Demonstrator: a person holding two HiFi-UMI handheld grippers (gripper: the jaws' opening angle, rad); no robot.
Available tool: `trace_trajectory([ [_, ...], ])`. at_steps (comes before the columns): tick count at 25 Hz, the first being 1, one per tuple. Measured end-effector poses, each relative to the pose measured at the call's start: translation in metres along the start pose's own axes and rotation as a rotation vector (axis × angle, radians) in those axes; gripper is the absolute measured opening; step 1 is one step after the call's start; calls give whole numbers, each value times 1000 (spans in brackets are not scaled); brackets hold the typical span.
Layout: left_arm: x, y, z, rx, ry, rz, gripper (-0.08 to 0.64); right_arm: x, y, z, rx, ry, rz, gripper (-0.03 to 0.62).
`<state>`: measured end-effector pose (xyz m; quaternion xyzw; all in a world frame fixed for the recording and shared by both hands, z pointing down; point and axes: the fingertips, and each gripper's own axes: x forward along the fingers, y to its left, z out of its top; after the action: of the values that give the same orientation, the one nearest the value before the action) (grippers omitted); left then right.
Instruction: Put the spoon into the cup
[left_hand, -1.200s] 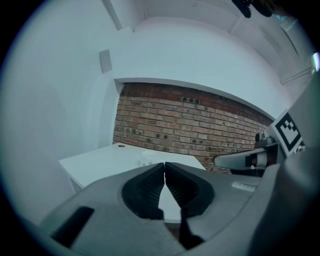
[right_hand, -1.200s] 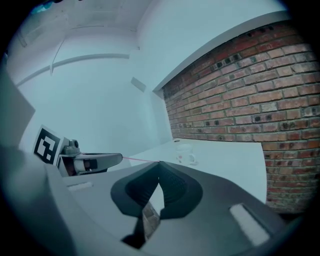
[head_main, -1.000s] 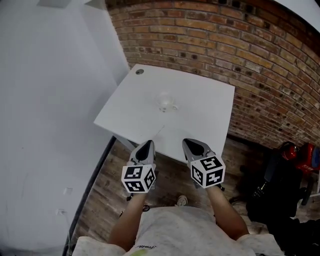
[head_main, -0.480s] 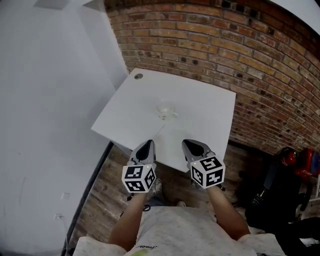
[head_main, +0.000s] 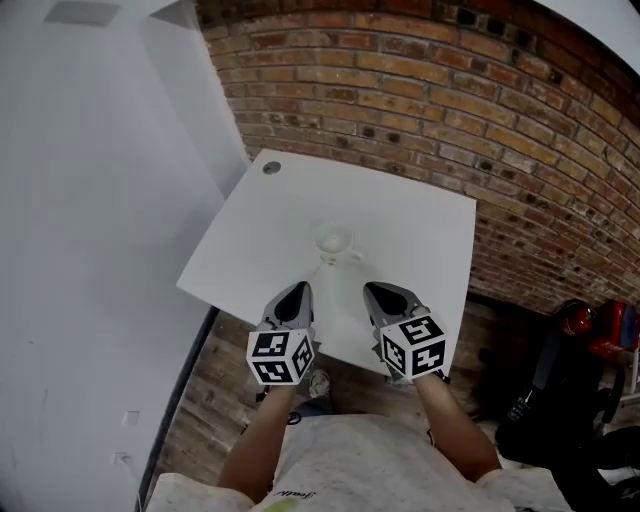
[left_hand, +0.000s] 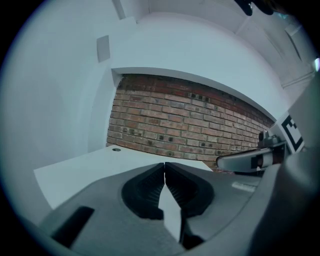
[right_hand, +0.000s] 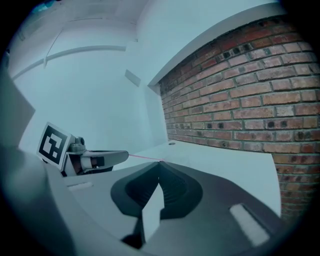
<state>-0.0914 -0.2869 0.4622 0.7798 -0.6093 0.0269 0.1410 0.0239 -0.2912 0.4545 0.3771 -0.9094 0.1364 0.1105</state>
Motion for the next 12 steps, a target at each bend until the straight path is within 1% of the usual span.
trace_trajectory([
  [5, 30, 20, 3, 4, 33, -42, 6, 30, -7, 11, 6, 7, -30, 9],
  [12, 68, 39, -4, 7, 82, -102, 6, 62, -19, 18, 21, 14, -81, 9],
])
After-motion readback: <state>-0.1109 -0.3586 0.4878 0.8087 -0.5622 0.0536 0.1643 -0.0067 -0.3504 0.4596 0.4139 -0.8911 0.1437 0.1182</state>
